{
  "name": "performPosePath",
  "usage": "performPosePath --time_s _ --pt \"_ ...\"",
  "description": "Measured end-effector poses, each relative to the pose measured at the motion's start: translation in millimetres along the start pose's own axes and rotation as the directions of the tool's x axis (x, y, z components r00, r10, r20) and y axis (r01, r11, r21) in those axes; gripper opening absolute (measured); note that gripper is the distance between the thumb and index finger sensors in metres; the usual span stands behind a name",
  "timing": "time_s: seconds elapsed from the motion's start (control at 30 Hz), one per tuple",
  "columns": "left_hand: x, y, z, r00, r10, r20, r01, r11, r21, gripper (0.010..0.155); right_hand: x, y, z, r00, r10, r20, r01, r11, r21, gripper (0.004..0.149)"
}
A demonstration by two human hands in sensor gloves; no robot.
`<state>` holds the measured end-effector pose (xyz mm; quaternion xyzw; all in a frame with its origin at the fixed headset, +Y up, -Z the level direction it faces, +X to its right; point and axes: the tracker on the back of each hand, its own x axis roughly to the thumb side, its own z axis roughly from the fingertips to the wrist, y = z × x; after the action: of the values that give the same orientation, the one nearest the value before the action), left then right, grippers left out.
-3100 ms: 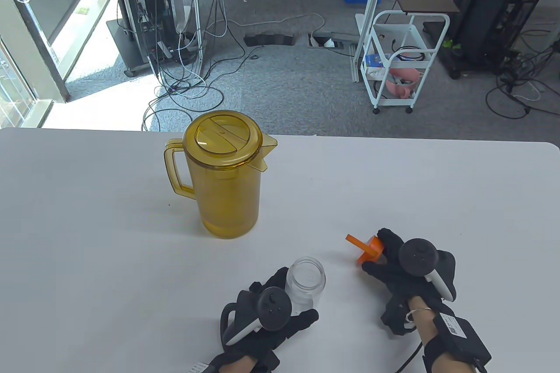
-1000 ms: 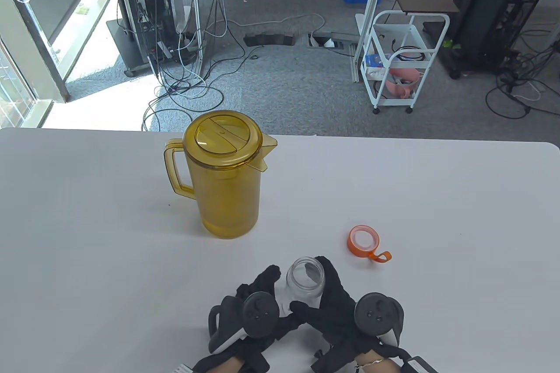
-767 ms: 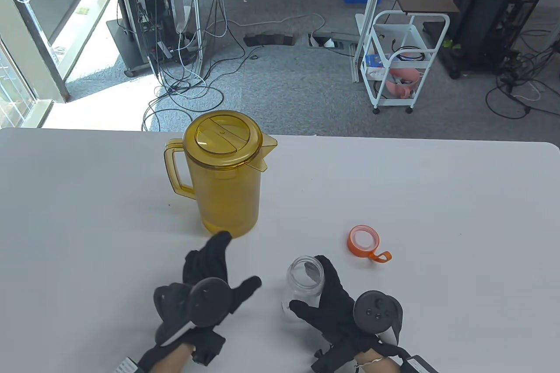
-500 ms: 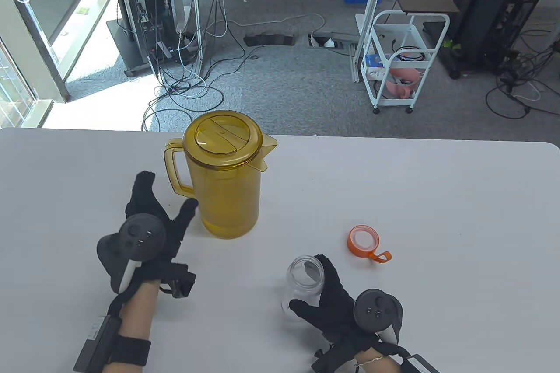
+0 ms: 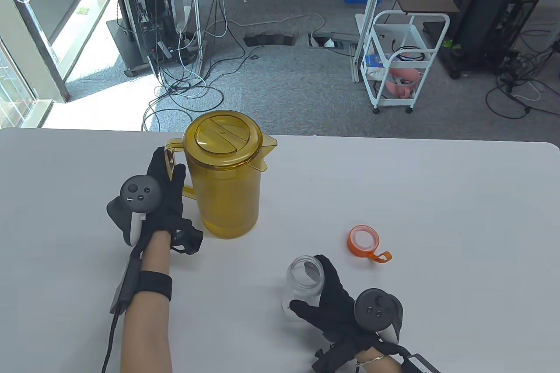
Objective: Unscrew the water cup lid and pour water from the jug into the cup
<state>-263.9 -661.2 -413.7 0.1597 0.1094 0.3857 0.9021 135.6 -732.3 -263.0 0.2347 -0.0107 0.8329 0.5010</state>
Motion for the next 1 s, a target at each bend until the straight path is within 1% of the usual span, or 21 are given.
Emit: performPosePath --time_s 0.07,0.13,0.2,0.23,0.33,0.43,0.47,0.5,0.53,0.6,0.67,0.73,0.83,0.93,1.0 --pt "0.2 -1.2 -3.7 1.000 -0.005 0.003 0.005 1.000 0.006 0.062 -0.1 -0.1 -0.2 1.000 -0.003 0.000 0.003 1.000 0.001 0.100" --pt "4.4 -2.8 -7.4 0.999 -0.027 0.020 0.027 0.999 -0.024 0.055 -0.1 -0.2 -0.2 1.000 -0.004 -0.002 0.004 1.000 0.001 0.100" --pt "5.1 -5.1 -5.7 0.999 -0.050 0.017 0.050 0.999 -0.005 0.050 -0.2 -0.3 -0.1 1.000 -0.005 -0.002 0.005 1.000 0.001 0.100" --pt "4.4 -6.0 -4.3 1.000 -0.025 0.009 0.025 1.000 0.017 0.048 -0.2 -0.4 -0.1 1.000 -0.005 -0.003 0.005 1.000 0.000 0.100" --pt "0.1 -5.2 -2.4 0.998 0.055 0.017 -0.055 0.998 0.012 0.043 -0.8 -0.9 -0.5 1.000 -0.013 -0.005 0.013 1.000 0.003 0.100" --pt "-6.6 -3.3 3.0 0.978 0.210 0.001 -0.210 0.976 0.061 0.041 -1.1 -1.1 -0.3 1.000 -0.014 -0.005 0.014 1.000 0.003 0.100" --pt "-7.4 -2.3 4.5 0.970 0.243 0.006 -0.243 0.968 0.062 0.041 -1.1 -1.2 -0.3 1.000 -0.014 -0.005 0.014 1.000 0.003 0.100" --pt "-7.2 0.2 8.1 0.965 0.261 0.018 -0.261 0.962 0.085 0.040 -1.1 -1.3 -0.3 1.000 -0.015 -0.005 0.015 1.000 0.003 0.100" --pt "-6.8 3.3 9.4 0.966 0.253 0.044 -0.255 0.965 0.061 0.040 -1.2 -1.3 -0.4 1.000 -0.015 -0.005 0.015 1.000 0.003 0.100" --pt "-0.7 9.1 16.7 0.969 0.241 0.062 -0.244 0.968 0.061 0.040 -1.8 -1.9 -0.7 1.000 -0.023 -0.005 0.023 1.000 0.007 0.099" --pt "3.2 17.0 24.1 0.971 0.220 0.088 -0.225 0.973 0.049 0.041 -2.4 -2.4 -0.7 1.000 -0.031 -0.005 0.031 0.999 0.009 0.099" --pt "6.3 28.3 32.0 0.974 0.209 0.092 -0.213 0.976 0.042 0.041 -2.2 -2.4 -0.6 1.000 -0.028 -0.005 0.028 1.000 0.006 0.099" --pt "17.7 51.9 45.4 0.960 0.244 0.135 -0.255 0.964 0.073 0.041 -2.5 -2.4 -0.7 1.000 -0.027 -0.006 0.027 1.000 0.006 0.099" --pt "40.2 79.4 57.7 0.954 0.200 0.225 -0.225 0.970 0.092 0.041 -2.6 -2.5 -0.7 1.000 -0.026 -0.011 0.026 1.000 0.003 0.099" --pt "57.6 95.9 66.4 0.954 0.149 0.260 -0.179 0.979 0.094 0.041 -2.4 -2.4 -0.6 1.000 -0.023 -0.012 0.023 1.000 0.001 0.099"
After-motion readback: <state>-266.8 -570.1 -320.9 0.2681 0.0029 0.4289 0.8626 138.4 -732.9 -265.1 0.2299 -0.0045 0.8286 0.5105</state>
